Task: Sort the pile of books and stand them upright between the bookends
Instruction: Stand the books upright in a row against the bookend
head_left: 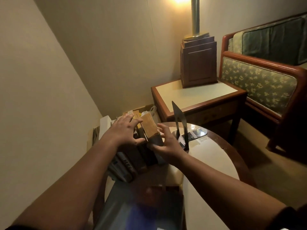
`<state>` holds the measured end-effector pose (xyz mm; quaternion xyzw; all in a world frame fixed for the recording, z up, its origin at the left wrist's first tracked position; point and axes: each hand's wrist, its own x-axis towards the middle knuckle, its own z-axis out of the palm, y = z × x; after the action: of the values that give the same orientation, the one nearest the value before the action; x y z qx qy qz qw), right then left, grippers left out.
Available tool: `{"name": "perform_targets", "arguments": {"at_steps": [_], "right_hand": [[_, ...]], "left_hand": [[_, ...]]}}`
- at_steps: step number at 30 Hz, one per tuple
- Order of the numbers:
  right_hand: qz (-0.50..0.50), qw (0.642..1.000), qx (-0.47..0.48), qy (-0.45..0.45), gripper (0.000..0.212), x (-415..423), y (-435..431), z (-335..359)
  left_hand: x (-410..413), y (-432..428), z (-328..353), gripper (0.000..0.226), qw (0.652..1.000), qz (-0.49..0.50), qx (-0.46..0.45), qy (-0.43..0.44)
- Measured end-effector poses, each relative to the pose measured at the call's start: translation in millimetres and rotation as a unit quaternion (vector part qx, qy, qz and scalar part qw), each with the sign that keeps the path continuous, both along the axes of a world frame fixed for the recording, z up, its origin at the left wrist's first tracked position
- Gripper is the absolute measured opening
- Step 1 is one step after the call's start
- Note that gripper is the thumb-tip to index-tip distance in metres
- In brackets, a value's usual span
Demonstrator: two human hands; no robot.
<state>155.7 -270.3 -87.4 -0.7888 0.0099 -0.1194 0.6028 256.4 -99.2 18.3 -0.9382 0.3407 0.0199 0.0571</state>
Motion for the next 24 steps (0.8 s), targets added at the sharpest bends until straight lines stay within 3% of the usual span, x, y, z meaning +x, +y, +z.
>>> {"name": "perform_targets", "arguments": {"at_steps": [3,8,13,19,24], "right_hand": [[0.05,0.995,0.028,0.086,0.097,-1,-14,-30],[0.051,0.99,-0.109,0.076,0.107,17,-18,-61],[0.054,0.989,-0.131,0.041,0.095,37,-15,-79],[0.045,0.988,-0.144,0.017,0.094,45,-19,-87],[0.054,0.988,-0.144,0.028,0.098,42,-20,-85]], "left_hand": [[0,-7,9,0.108,0.999,-0.001,-0.021,0.044],[6,-20,12,0.13,0.998,-0.058,-0.003,0.014],[17,-22,0,0.115,0.995,-0.054,-0.067,0.059],[19,-27,-5,0.099,0.995,-0.052,-0.056,0.059],[16,-33,-1,0.099,0.997,-0.046,-0.028,0.051]]}}
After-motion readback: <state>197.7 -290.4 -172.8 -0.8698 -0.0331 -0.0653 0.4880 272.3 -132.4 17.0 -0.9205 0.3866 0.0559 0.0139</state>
